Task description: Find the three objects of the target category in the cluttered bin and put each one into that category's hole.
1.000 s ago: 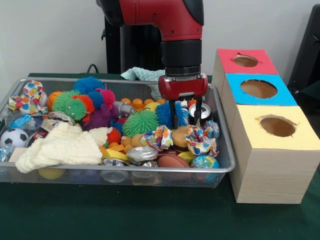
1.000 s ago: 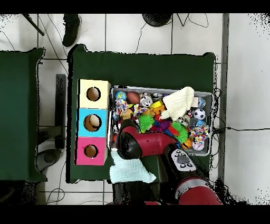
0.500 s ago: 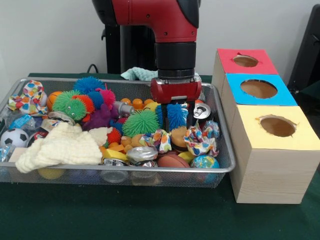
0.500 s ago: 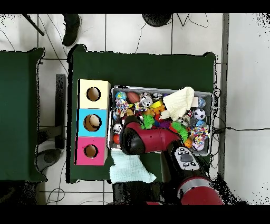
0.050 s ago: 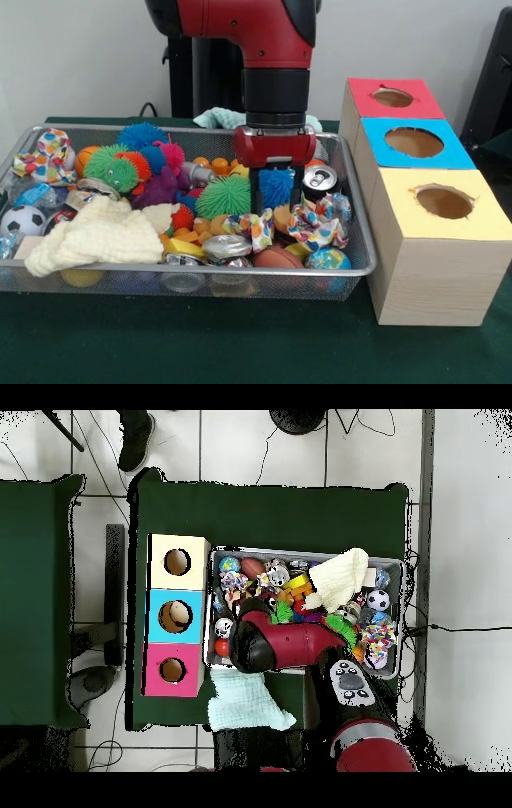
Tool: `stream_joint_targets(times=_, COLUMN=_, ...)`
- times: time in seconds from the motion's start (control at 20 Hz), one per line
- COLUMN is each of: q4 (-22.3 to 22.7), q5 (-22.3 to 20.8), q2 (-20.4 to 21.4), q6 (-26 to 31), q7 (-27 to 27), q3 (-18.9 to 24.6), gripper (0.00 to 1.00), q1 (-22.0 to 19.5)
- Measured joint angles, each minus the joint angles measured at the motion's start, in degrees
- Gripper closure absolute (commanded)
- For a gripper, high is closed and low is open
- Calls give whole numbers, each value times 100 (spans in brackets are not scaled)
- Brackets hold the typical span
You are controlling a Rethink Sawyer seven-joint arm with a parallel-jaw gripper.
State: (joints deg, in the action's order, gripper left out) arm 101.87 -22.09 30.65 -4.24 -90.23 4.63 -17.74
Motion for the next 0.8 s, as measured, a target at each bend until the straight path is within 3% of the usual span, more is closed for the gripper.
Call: stream_joint_targets(times=0.8, q4=-68, q5=0, q2=125, q6=428, q7=0, q3=-172, gripper=0, q1=168)
